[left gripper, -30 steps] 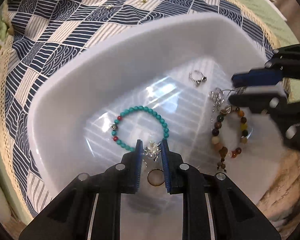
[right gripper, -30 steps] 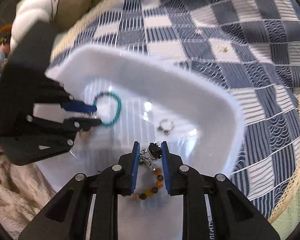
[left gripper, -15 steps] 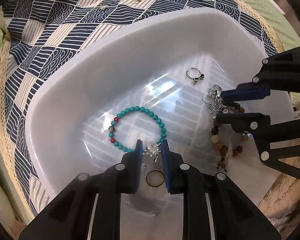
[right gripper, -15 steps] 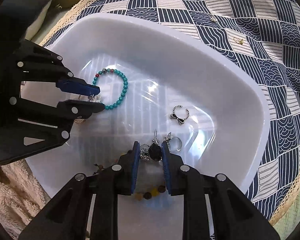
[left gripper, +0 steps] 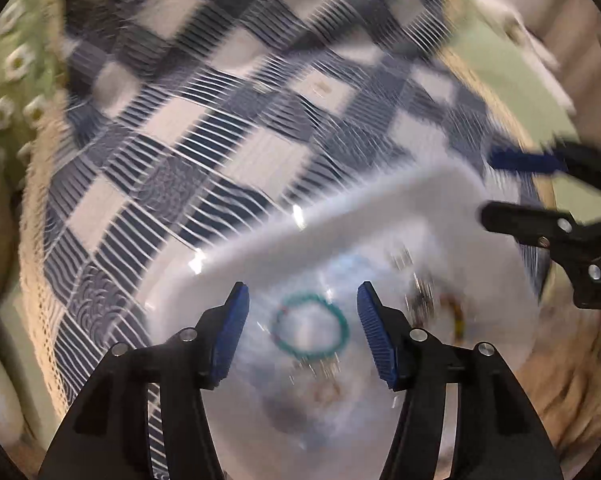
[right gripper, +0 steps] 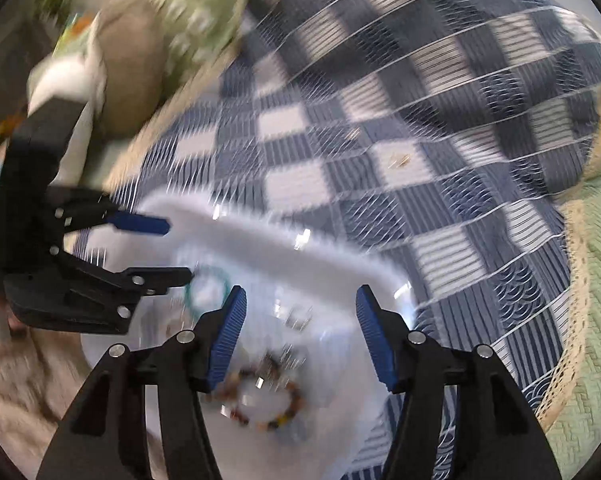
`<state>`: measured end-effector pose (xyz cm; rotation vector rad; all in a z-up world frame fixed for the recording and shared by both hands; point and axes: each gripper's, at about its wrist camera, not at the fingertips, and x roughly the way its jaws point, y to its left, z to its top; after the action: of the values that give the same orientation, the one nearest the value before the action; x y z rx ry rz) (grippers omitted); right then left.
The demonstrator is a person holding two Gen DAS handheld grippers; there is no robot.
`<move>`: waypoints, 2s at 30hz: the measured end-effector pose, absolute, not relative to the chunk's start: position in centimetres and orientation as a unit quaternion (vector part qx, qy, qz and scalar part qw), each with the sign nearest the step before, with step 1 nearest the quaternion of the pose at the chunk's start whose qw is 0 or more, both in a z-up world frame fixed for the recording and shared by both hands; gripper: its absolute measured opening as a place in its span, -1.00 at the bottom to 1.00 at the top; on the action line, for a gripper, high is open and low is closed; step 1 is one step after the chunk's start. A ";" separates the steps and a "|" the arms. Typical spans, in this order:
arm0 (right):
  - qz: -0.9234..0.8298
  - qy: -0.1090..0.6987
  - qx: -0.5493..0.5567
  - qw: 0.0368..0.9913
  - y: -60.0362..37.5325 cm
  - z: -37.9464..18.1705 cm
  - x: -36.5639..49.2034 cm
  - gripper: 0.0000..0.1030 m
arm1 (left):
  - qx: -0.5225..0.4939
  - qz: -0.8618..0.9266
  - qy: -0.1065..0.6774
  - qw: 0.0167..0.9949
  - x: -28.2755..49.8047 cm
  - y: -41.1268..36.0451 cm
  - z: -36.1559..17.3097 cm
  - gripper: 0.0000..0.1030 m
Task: Organize jewelry
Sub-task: 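Move both tools to the cloth and grasp a silver earring and a gold ring, then carry both held pieces over the white tray and open both tools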
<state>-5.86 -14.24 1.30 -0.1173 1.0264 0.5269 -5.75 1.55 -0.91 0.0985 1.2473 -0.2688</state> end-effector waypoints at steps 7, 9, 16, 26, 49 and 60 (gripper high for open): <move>0.174 0.477 0.002 0.861 -16.7 0.0 3.1 0.10 | -0.019 -0.035 0.566 0.824 2.2 5.5 -0.9 0.03; 0.158 0.499 0.011 0.852 -16.7 -1.6 6.1 0.10 | -0.023 -0.040 0.566 0.823 5.1 5.9 -2.0 0.01; 0.132 0.540 0.006 0.831 -15.7 -6.6 12.5 0.10 | -0.022 -0.075 0.584 0.808 13.5 3.9 -7.0 -0.02; 0.146 0.560 -0.011 0.815 -14.7 -10.8 16.9 0.10 | -0.019 -0.105 0.589 0.801 19.9 0.1 -10.5 -0.06; 0.179 0.544 -0.043 0.819 -11.1 -11.5 18.1 -0.26 | -0.009 -0.044 0.587 0.808 20.9 1.2 -10.1 -0.77; 0.179 0.525 -0.022 0.832 -12.7 -8.9 17.2 -0.54 | -0.032 -0.048 0.571 0.819 19.0 4.0 -5.4 -0.77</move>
<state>17.16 -12.70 -8.87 -0.0476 1.1131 0.3793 19.00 3.99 -5.38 -0.0674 1.2154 -0.1032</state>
